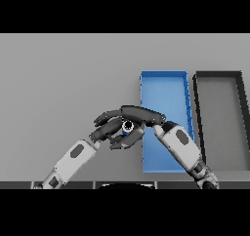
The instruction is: Pick up the blue pipe and place it into the blue bin.
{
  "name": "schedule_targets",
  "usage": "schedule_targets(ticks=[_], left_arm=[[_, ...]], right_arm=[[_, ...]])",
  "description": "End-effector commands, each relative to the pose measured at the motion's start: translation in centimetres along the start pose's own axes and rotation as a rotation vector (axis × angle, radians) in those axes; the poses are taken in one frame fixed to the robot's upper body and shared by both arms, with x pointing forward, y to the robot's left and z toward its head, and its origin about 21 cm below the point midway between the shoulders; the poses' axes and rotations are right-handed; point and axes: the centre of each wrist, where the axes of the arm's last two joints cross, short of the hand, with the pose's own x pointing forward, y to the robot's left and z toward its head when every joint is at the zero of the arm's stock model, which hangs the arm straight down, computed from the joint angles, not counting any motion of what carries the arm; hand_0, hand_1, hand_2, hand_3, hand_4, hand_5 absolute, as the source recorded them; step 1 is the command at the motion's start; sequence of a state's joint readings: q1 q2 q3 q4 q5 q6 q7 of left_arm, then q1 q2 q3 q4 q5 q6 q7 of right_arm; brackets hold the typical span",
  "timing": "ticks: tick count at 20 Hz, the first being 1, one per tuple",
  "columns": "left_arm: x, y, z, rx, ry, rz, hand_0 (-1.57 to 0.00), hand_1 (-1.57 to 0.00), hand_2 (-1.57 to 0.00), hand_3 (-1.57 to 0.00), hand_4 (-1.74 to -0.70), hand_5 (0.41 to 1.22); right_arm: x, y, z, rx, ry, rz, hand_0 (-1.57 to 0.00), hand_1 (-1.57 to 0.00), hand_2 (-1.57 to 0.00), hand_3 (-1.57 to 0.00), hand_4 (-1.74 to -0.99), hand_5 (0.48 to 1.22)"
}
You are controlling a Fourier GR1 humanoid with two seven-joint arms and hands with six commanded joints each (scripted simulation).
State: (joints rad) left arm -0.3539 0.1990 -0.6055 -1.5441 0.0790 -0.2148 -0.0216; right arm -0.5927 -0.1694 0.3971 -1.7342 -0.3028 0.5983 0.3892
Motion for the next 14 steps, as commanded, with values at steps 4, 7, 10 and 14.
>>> schedule_targets(ticks=[4, 7, 10, 14], left_arm=[[0.3, -0.4, 0.5, 0.030, -0.092, 0.075, -1.14, -1.12, -1.11, -0.57, -1.67, 1.198], [0.2, -0.3, 0.6, 0.043, -0.133, 0.144, -1.35, -1.34, -1.33, -0.53, -1.71, 1.209], [0.2, -0.5, 0.3, 0.049, -0.136, 0.102, -1.46, -1.45, -1.45, -0.59, -1.72, 1.215], [0.0, 0.0, 0.3, 0.038, -0.133, 0.071, -1.50, -1.36, -1.52, -0.51, -1.73, 1.219]], right_arm=[[-0.5, 0.6, -0.7, 0.042, -0.013, -0.065, -1.12, -1.13, -1.13, -0.98, -1.513, 0.650], [-0.3, 0.9, -0.5, 0.013, -0.042, -0.072, -1.34, -1.35, -1.35, -1.27, -1.464, 0.891], [-0.1, 1.2, -0.7, 0.005, -0.059, -0.016, -1.45, -1.46, -1.46, -1.42, -1.459, 1.052], [-0.3, 1.7, -0.6, 0.010, -0.072, -0.034, -1.52, -1.52, -1.52, -1.51, -1.473, 1.152]])
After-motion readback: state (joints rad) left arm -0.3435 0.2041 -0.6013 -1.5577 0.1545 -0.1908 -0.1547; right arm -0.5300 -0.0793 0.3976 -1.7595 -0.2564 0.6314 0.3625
